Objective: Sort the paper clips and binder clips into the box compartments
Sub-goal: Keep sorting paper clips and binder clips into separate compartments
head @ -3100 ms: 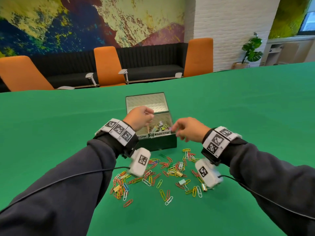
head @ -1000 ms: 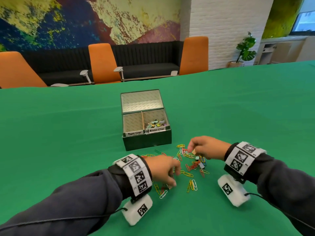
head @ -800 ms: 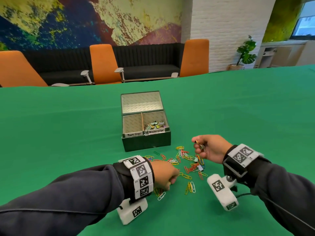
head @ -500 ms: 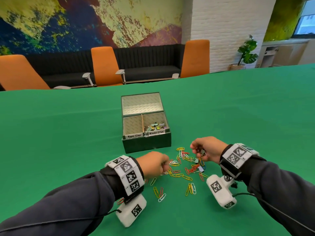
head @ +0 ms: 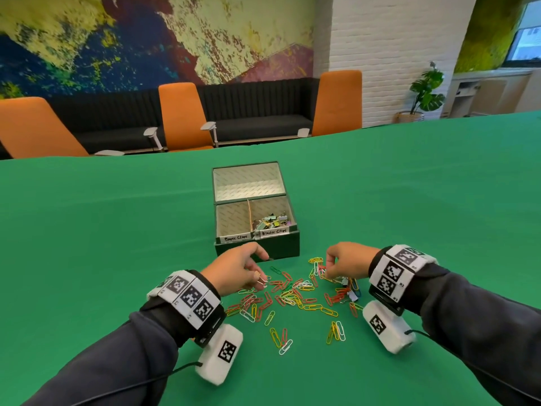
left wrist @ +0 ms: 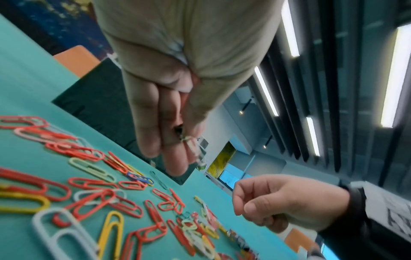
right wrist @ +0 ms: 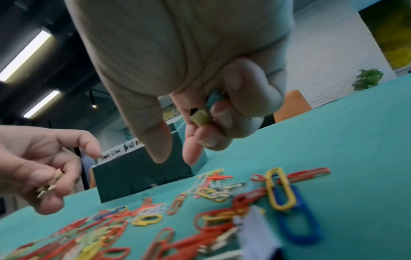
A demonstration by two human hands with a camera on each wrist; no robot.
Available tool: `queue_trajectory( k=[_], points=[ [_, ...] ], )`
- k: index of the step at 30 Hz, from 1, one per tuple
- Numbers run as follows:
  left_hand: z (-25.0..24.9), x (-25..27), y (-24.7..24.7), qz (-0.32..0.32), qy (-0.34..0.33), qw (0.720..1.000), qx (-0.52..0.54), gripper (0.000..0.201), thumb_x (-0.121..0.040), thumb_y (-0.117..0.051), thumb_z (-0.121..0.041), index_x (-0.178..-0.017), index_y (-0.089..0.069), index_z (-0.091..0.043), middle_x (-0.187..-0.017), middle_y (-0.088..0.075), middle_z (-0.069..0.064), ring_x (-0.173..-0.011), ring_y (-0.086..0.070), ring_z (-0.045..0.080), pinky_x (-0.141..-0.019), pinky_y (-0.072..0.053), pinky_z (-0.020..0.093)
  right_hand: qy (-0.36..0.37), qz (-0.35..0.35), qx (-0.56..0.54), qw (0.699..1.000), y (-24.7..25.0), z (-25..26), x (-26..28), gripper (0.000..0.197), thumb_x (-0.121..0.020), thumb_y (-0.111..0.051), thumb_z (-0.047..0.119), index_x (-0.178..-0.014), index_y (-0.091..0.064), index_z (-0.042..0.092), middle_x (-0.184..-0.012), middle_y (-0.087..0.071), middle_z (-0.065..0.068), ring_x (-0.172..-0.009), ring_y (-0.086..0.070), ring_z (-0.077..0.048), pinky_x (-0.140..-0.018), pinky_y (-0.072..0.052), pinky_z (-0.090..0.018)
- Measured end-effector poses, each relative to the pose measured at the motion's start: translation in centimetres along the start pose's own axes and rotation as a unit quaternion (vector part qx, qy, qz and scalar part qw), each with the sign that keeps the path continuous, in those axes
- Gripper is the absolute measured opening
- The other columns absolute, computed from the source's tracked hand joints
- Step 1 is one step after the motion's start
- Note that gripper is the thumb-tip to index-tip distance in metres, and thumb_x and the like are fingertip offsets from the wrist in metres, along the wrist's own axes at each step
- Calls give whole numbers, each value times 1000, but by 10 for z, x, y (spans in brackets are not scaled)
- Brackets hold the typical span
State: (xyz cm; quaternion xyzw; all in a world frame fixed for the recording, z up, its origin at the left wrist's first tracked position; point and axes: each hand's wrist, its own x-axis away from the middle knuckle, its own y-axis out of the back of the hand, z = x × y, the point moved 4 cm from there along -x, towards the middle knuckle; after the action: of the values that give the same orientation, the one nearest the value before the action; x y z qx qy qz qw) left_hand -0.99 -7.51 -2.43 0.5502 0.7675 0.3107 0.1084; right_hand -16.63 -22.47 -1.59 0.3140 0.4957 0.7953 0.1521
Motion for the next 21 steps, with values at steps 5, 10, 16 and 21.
queue_trajectory(
  k=[5, 10, 16, 21],
  points=[
    [5, 4, 10, -33, -13, 991, 132, 26, -87, -53, 7, -97, -54, -17, -74, -73, -2, -62, -62, 7, -59, -50, 19, -6, 41, -167, 985, -1, 10, -9, 6, -92, -49, 20, -89, -50, 15, -69, -44, 3, -52, -36, -8, -46, -31, -17],
    [15, 10, 14, -97, 1, 967, 234, 18, -85, -57, 5, -93, -55, -11, -69, -71, -1, -52, -58, 5, -49, -47, 16, -45, 57, -512, 856, 14, 28, -26, 8, -91, -49, 16, -91, -54, 9, -64, -44, -3, -46, -38, -11, -36, -32, -17],
    [26, 21, 12, -116, 19, 947, 299, 16, -85, -56, 7, -94, -55, -6, -70, -66, 3, -53, -59, 9, -50, -51, 18, 5, -1, -725, 688, 62, 61, -56, 40, -96, -40, 34, -126, -44, 8, -126, -42, -24, -104, -53, -32, -76, -53, -35],
    [31, 32, 11, -116, 22, 943, 312, 16, -85, -55, 7, -96, -55, -4, -69, -66, 3, -54, -61, 11, -50, -51, 17, 50, 19, -783, 619, 70, 70, -61, 65, -96, -29, 50, -148, -15, 14, -152, -6, -32, -141, -7, -47, -115, -14, -55]
  ],
)
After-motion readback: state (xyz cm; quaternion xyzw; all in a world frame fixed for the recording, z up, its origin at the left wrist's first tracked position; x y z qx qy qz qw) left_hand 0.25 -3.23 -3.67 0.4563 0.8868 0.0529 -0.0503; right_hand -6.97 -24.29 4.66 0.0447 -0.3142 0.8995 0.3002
